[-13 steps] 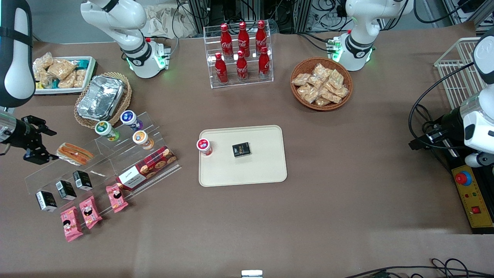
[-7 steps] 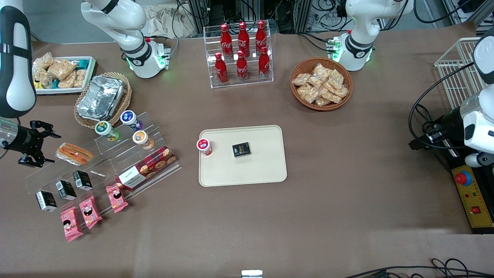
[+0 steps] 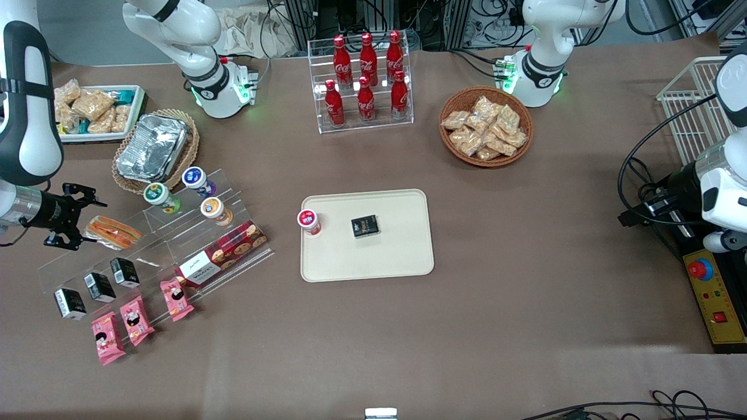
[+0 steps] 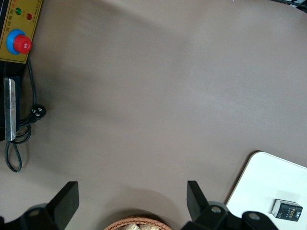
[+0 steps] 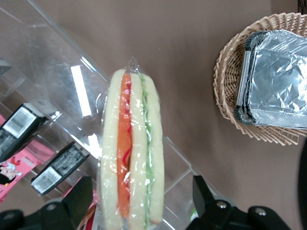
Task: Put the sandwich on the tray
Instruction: 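Close the right gripper on the sandwich and lift it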
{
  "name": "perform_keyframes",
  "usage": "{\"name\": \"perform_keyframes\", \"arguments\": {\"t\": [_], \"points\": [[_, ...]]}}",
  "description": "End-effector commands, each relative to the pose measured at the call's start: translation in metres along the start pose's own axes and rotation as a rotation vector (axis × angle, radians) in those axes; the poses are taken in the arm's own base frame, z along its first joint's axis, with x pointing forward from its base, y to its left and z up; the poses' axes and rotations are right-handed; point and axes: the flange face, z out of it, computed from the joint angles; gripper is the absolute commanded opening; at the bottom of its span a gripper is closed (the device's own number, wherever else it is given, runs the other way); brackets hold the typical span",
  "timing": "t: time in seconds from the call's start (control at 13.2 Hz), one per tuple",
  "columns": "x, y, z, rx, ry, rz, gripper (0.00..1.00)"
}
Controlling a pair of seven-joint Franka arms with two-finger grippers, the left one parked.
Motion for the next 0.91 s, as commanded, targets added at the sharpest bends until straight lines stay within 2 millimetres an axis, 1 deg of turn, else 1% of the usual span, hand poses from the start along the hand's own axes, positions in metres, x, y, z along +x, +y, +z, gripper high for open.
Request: {"name": "perform_keyframes", "arguments": {"t": [0.0, 0.08, 0.15, 0.23, 0.3, 0.53, 0.68, 0.76, 0.83], "points": [[0.003, 0.000, 0.005, 0.022, -0.035, 0.034, 0.92], [0.002, -0.001, 0.004, 0.031, -0.054, 0.038, 0.85], [0.000, -0.002, 0.003, 0.042, -0.059, 0.026, 0.66], [0.000, -0.003, 0.002, 0.048, -0.059, 0.019, 0.59], [-0.001, -0.003, 0.002, 0.052, -0.061, 0.007, 0.55], [-0.003, -0.005, 0.000, 0.071, -0.086, -0.041, 0.27], [-0.009, -0.006, -0.012, 0.095, -0.080, -0.112, 0.22], [-0.014, -0.004, -0.020, 0.111, -0.076, -0.186, 0.15], [-0.017, -0.001, -0.029, 0.127, -0.070, -0.260, 0.15]]}}
